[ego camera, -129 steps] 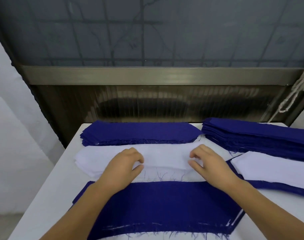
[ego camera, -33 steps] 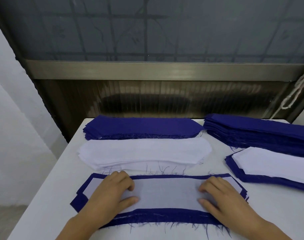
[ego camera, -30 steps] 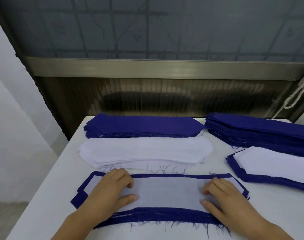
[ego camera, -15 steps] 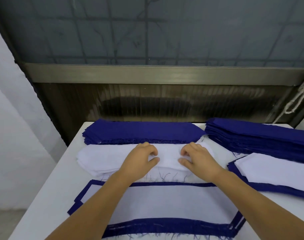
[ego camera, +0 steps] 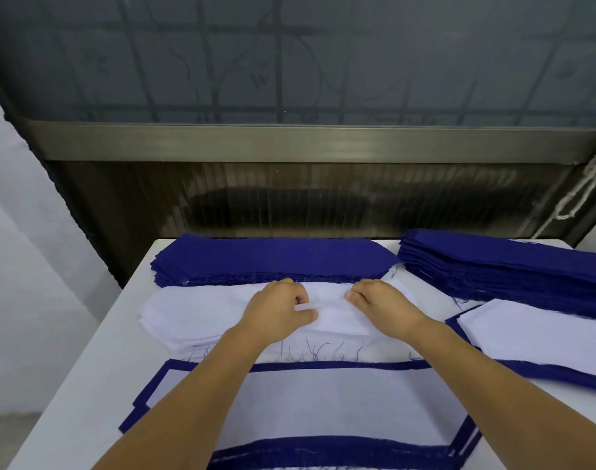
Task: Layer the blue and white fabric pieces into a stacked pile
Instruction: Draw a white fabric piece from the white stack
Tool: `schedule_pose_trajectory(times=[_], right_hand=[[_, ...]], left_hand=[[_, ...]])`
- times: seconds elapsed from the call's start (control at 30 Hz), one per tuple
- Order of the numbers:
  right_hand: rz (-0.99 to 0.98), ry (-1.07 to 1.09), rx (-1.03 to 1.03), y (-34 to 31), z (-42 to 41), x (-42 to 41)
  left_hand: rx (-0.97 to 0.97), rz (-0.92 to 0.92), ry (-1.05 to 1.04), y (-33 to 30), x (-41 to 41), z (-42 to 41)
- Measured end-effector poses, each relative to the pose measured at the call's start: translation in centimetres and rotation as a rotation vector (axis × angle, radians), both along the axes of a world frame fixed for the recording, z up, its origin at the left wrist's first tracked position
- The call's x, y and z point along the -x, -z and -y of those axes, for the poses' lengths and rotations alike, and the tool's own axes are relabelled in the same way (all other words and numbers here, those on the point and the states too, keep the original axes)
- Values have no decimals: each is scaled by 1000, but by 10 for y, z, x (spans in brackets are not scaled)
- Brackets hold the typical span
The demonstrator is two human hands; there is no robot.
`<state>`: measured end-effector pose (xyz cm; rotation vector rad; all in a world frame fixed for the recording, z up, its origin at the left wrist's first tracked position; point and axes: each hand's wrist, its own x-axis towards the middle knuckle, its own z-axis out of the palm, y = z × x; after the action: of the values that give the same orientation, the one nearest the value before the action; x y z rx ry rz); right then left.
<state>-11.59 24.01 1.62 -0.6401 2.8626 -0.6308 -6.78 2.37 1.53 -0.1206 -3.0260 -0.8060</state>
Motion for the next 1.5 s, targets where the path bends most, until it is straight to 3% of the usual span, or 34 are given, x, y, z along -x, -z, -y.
schedule_pose_trajectory(times=[0.17, 0.33, 0.7, 0.93, 1.03, 1.17, 1.23, 1.33, 1.5], right_hand=[[-3, 23, -19, -2, 4, -7], [-179, -39, -95, -2, 9, -21], [-87, -23, 89, -2, -12, -21], [-92, -72, 66, -15, -30, -46], [44, -72, 103, -20, -55, -69], [390, -141, 181, -36, -88, -99], [460, -149, 174, -44, -95, -105], [343, -39, 187, -49, -93, -102], [-213, 90, 271, -51, -82, -109]], left_hand=[[118, -89, 11, 0, 2, -4], [137, -132, 33, 2, -2, 3], [267, -104, -251, -3, -47, 117], [309, -119, -190, -12, -70, 119], [258, -56, -79, -19, -91, 116], [69, 190, 74, -31, -116, 112], [-16, 247, 117, -35, -121, 108], [-30, 149, 62, -40, -118, 96], [-42, -230, -86, -51, -120, 85]])
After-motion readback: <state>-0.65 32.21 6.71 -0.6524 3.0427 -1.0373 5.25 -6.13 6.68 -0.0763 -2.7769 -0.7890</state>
